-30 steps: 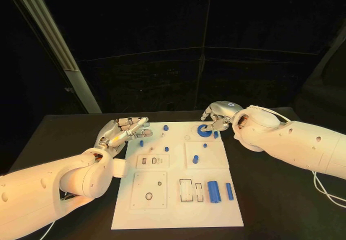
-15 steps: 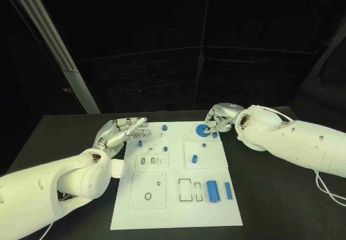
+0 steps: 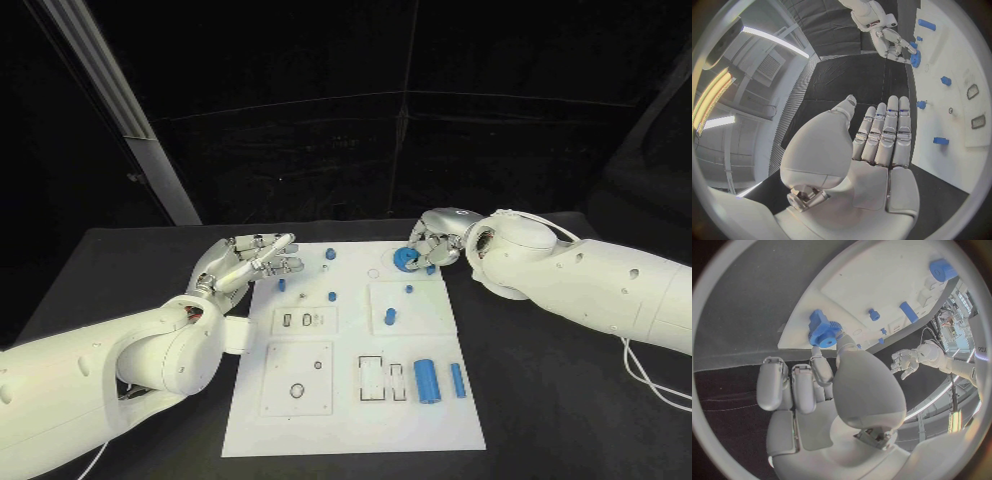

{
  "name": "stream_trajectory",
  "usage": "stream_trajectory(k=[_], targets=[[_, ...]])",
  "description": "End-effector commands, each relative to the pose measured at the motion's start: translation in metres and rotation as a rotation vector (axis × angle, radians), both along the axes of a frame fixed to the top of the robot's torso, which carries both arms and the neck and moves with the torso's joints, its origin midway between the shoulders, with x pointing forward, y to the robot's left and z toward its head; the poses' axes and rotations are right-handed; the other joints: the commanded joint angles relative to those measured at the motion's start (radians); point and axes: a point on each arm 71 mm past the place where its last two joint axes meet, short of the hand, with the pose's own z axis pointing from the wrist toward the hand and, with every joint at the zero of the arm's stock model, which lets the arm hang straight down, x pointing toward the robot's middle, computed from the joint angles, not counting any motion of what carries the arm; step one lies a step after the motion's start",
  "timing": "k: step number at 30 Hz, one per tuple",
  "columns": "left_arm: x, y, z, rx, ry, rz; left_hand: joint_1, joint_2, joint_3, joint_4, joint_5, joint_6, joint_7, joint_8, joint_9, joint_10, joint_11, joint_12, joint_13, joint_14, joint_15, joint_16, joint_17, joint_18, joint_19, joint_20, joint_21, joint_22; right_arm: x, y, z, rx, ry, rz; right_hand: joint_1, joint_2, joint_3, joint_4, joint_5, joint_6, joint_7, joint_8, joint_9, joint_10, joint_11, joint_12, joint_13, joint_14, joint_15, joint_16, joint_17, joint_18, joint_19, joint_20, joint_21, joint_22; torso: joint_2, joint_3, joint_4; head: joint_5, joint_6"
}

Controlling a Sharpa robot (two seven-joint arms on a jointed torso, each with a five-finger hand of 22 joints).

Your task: Assemble the parts on the task board

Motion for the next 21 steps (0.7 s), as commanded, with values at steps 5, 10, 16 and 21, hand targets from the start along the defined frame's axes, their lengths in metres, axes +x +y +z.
stream_trajectory(k=[5, 10, 16, 21], targets=[[0.0000, -0.0011, 0.0010, -0.004, -0.004, -0.015, 0.005, 0.008, -0.002, -0.007, -0.005, -0.002, 0.004, -0.004, -0.001, -0.002, 0.007, -0.005, -0.001, -0.007, -0.003, -0.004, -0.001, 0.014, -0.006, 0.004, -0.004, -0.001, 0.0006, 0.0030, -0.0008, -0.007, 0.016, 0.008, 0.007, 0.000, 0.003, 0.007, 0.009, 0.006, -0.001, -0.002, 0.002, -0.001, -0.004, 0.002, 0.006, 0.059, 0.005, -0.003, 0.043, -0.015, -0.001, 0.005, 0.003, 0.000, 0.000, 0.0003, -0.0004, 0.001, -0.002], [0.0001, -0.0013, 0.0010, -0.004, -0.003, -0.016, 0.005, 0.008, -0.002, -0.007, -0.005, -0.002, 0.004, -0.004, -0.001, -0.002, 0.007, -0.005, -0.001, -0.007, -0.003, -0.004, -0.001, 0.014, -0.006, 0.004, -0.004, -0.001, 0.0017, 0.0036, -0.0014, -0.009, 0.018, 0.006, 0.021, 0.010, 0.009, 0.001, 0.012, 0.015, -0.003, 0.002, 0.004, 0.001, -0.007, 0.007, 0.011, 0.060, 0.004, -0.002, 0.046, -0.016, 0.001, 0.004, 0.004, 0.003, 0.000, 0.0002, -0.0004, 0.000, -0.003], [0.0003, -0.0012, 0.0008, -0.004, -0.002, -0.016, 0.004, 0.008, -0.002, -0.008, -0.005, -0.003, 0.004, -0.006, -0.001, -0.003, 0.008, -0.006, -0.001, -0.008, -0.003, -0.006, -0.001, 0.014, -0.007, 0.004, -0.005, -0.003, 0.0023, 0.0049, -0.0017, -0.027, 0.005, 0.006, 0.101, 0.044, 0.049, -0.049, -0.044, 0.051, -0.010, 0.017, 0.009, 0.005, -0.015, 0.014, 0.020, 0.061, -0.004, 0.000, 0.050, -0.017, 0.005, -0.003, 0.006, 0.010, 0.000, 0.0003, 0.0002, 0.000, -0.005], [0.0005, -0.0009, 0.0007, -0.003, -0.001, -0.015, 0.004, 0.008, -0.002, -0.008, -0.005, -0.003, 0.004, -0.006, -0.001, -0.003, 0.008, -0.006, -0.001, -0.008, -0.003, -0.006, -0.001, 0.014, -0.007, 0.004, -0.005, -0.003, 0.0018, 0.0075, -0.0002, -0.037, -0.032, 0.019, 0.177, 0.076, 0.111, -0.102, -0.110, 0.099, -0.023, 0.039, 0.016, 0.008, -0.027, 0.019, 0.028, 0.062, -0.014, 0.002, 0.056, -0.018, 0.007, -0.011, 0.008, 0.014, 0.000, 0.0004, -0.0002, 0.000, -0.006]])
